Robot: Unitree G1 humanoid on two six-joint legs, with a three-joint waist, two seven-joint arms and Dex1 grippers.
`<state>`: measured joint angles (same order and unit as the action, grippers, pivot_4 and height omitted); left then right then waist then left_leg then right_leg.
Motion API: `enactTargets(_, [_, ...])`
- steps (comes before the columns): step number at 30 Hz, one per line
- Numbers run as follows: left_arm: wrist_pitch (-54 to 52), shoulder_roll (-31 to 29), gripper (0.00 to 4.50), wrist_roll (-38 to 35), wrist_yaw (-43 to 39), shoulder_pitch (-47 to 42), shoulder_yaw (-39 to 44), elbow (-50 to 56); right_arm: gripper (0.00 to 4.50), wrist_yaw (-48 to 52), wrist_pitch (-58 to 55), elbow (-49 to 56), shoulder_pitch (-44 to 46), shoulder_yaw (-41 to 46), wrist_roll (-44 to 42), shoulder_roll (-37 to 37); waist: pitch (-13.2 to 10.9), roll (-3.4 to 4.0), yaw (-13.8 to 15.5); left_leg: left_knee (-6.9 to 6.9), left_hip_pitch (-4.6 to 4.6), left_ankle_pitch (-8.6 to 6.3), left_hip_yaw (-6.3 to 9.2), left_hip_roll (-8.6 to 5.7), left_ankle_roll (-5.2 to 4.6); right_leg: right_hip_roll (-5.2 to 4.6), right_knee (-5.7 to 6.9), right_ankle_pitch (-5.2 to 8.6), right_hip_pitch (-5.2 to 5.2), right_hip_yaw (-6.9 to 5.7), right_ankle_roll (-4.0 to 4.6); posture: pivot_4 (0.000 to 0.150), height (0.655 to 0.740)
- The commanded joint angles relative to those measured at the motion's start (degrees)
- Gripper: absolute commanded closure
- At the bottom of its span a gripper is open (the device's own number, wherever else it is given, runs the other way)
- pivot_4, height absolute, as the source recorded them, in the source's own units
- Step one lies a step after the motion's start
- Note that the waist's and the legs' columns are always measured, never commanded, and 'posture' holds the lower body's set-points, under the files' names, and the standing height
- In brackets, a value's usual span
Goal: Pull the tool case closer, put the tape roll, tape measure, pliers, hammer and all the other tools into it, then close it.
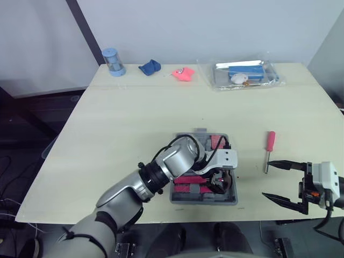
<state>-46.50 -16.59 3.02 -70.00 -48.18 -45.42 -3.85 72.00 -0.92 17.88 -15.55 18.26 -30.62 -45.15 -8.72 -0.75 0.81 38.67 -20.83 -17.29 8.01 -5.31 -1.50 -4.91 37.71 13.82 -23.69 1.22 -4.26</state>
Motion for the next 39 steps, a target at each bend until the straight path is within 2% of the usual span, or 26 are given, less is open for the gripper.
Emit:
enactTargets(1, [-0.66,-0.69,0.03,-1.54,-0.74,-1.5,2.32,3.76,0.0,-0.31,1.04,1.34,0.37,0.22,-0.21,0.1,0.0,0.0,0.01,0.0,0.0,0.0,0.0,0.0,0.0,0.0,0.0,0.0,0.0,0.0,0.0,0.15,0.74])
enactTargets(7, [3.08,-1.48,0.03,-5.86,-0.15,-0.78,8.92,4.02,0.0,-0.6,1.17,1.42,0.49,0.06,-0.16,0.33,0.0,0.0,0.01,0.0,0.0,0.0,0.0,0.0,0.0,-0.01,-0.01,0.0,0.0,0.0,0.0,0.15,0.74])
enactTargets(11, [15.85,-1.53,0.03,-9.16,-0.01,2.54,14.99,0.56,0.0,-0.95,1.12,1.57,0.49,-0.03,-0.12,0.43,0.01,0.02,-0.02,0.0,0.01,0.0,0.02,0.01,0.0,-0.03,-0.02,0.0,0.0,-0.01,0.0,0.15,0.74])
enactTargets(12, [17.84,-1.8,0.52,-9.77,-0.53,3.22,15.98,-0.59,0.0,-1.01,1.11,1.56,0.54,-0.05,-0.12,0.44,0.01,0.02,-0.01,0.0,0.02,0.0,0.02,0.02,0.01,-0.03,-0.01,0.0,0.0,0.0,0.01,0.15,0.74])
enactTargets(13, [19.04,-2.0,0.76,-10.1,-0.95,3.6,16.54,-1.48,0.0,-1.05,1.1,1.55,0.57,-0.06,-0.12,0.44,0.01,0.02,0.01,0.0,0.02,0.0,0.02,0.01,0.01,-0.04,-0.02,0.0,0.0,0.0,0.01,0.15,0.74])
enactTargets(15, [26.4,-2.63,1.58,-11.65,-2.84,5.97,18.73,-4.73,0.0,-1.18,1.13,1.48,0.72,-0.08,-0.12,0.43,0.01,0.02,0.03,0.0,0.02,0.0,0.02,0.01,0.01,-0.05,-0.02,0.0,0.0,0.0,0.01,0.15,0.74])
enactTargets(18, [32.97,-3.98,3.16,-12.08,-4.67,8.8,20.13,-7.81,0.0,-1.37,1.15,1.54,0.79,-0.09,-0.03,0.44,0.02,0.03,0.0,0.0,0.01,0.0,0.03,0.0,0.01,-0.05,-0.02,-0.01,-0.01,-0.02,0.01,0.15,0.74])
enactTargets(19, [34.33,-4.18,3.26,-12.27,-5.09,9.5,20.43,-8.5,0.0,-1.4,1.13,1.51,0.85,-0.09,-0.03,0.45,0.02,0.03,0.01,0.0,0.01,0.0,0.03,0.0,0.01,-0.05,-0.02,-0.01,-0.01,-0.02,0.01,0.15,0.74])
enactTargets(20, [35.6,-4.63,3.63,-12.6,-5.94,10.45,20.63,-8.98,0.0,-1.44,1.14,1.53,0.86,-0.11,0.01,0.46,0.02,0.04,0.01,0.01,0.01,0.0,0.03,0.0,0.01,-0.05,-0.02,-0.01,-0.01,-0.02,0.01,0.15,0.74])
enactTargets(21, [37.08,-4.92,4.18,-12.67,-6.5,11.24,20.8,-9.58,0.0,-1.46,1.16,1.49,0.93,-0.14,0.04,0.46,0.02,0.04,0.02,0.01,0.01,0.0,0.02,0.0,0.0,-0.05,-0.02,-0.01,0.0,-0.01,0.01,0.15,0.74])
enactTargets(22, [38.29,-5.06,4.44,-12.65,-6.84,11.8,20.95,-10.11,0.0,-1.5,1.15,1.48,0.98,-0.17,0.06,0.46,0.02,0.04,0.1,0.01,0.01,0.0,0.02,-0.01,0.0,-0.06,-0.01,-0.01,0.0,-0.01,0.01,0.15,0.74])
enactTargets(28, [43.69,-7.25,4.44,-13.23,-10.45,14.36,22.48,-13.74,0.0,-1.74,0.92,1.77,1.54,-0.62,-0.12,0.51,0.03,0.04,0.0,0.02,0.0,0.0,0.04,-0.01,0.0,-0.05,-0.01,-0.01,0.0,-0.03,0.01,0.15,0.74])
enactTargets(33, [49.17,-10.15,4.44,-10.81,-13.15,15.25,21.42,-17.12,0.0,-1.71,0.97,1.35,1.93,-0.84,-0.43,0.43,0.03,0.05,-0.01,0.03,0.01,0.0,0.04,-0.01,0.0,-0.04,0.0,-0.01,0.0,-0.04,0.01,0.15,0.74])
enactTargets(39, [53.02,-10.29,4.44,-6.67,-11.58,16.04,19.88,-21.98,0.0,-1.48,0.98,0.93,2.61,-0.99,-0.38,0.33,0.03,0.05,0.04,0.03,0.0,0.0,0.04,-0.03,0.0,-0.05,0.0,-0.01,0.01,-0.05,0.01,0.15,0.74])
